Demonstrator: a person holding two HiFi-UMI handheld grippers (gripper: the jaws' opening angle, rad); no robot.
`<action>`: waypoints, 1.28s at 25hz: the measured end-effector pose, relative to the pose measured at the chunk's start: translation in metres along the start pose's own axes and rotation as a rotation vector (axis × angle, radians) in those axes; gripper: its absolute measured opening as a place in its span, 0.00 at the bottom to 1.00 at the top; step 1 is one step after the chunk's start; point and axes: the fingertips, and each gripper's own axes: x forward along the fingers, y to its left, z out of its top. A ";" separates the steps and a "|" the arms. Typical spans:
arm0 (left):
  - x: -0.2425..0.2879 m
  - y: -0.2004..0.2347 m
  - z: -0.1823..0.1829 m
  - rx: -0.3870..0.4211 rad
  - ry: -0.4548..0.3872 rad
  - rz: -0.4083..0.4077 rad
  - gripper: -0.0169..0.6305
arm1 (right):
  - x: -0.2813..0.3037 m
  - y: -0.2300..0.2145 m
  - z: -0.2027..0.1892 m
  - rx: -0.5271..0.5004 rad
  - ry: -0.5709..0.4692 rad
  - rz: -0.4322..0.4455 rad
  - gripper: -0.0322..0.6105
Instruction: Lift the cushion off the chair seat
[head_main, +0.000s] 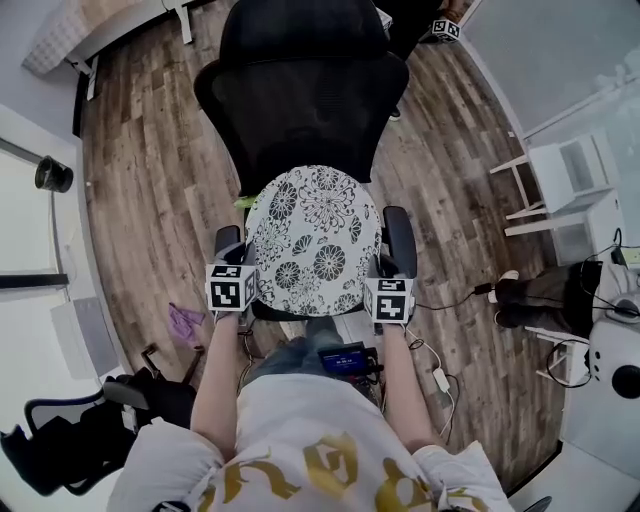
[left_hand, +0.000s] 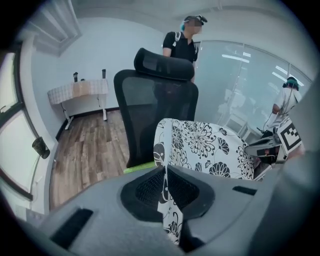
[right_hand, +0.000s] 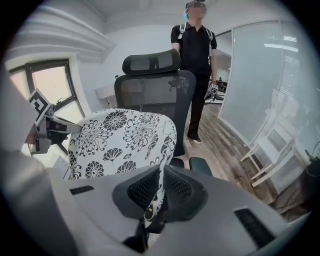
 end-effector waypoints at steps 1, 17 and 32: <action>-0.004 -0.001 0.005 0.000 -0.009 -0.005 0.05 | -0.004 0.000 0.003 0.000 -0.008 -0.002 0.09; -0.052 -0.010 0.030 0.016 -0.084 -0.044 0.05 | -0.056 0.000 0.021 0.008 -0.090 -0.040 0.09; -0.054 -0.014 0.032 0.039 -0.072 -0.063 0.05 | -0.065 0.000 0.014 0.066 -0.089 -0.038 0.08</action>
